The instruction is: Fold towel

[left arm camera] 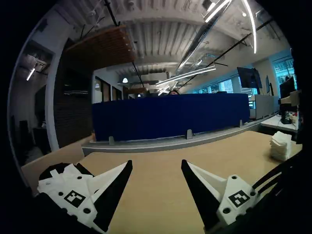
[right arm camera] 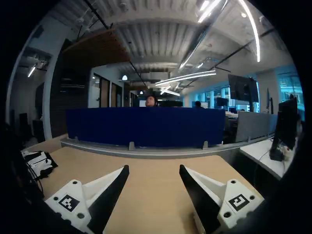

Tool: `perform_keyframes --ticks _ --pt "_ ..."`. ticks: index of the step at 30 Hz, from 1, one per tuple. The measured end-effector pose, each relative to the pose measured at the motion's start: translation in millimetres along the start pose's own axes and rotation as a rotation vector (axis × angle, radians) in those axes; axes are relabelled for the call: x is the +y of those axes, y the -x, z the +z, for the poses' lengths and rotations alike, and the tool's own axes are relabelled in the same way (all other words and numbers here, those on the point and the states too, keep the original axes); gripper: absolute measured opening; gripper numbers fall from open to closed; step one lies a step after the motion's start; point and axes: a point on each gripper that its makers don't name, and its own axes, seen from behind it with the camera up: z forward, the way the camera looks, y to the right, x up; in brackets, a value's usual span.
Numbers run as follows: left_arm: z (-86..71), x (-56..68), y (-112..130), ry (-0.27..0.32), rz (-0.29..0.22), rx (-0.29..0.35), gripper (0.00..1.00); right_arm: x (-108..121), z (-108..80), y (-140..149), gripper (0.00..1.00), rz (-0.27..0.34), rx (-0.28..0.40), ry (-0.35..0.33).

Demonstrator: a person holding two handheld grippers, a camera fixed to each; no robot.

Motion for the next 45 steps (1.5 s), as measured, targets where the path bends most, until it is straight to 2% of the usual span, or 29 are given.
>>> perform_keyframes --ticks 8,12,23,35,45 --pt "1.9 -12.1 35 -0.017 -0.024 0.024 0.93 -9 0.6 25 1.00 -0.021 -0.009 -0.003" --pt "3.4 -19.3 46 -0.029 -0.038 0.037 0.93 -12 0.4 31 1.00 -0.022 -0.005 -0.001" --pt "5.5 -27.0 70 -0.044 -0.067 0.043 0.93 -8 0.5 35 1.00 -0.026 -0.002 0.013" --pt "10.6 -24.2 76 -0.036 -0.073 0.028 0.93 -6 2.5 42 1.00 -0.027 -0.002 0.012" --pt "10.7 -27.1 76 -0.052 -0.073 0.028 0.93 1 -3.4 34 1.00 -0.023 0.001 0.018"
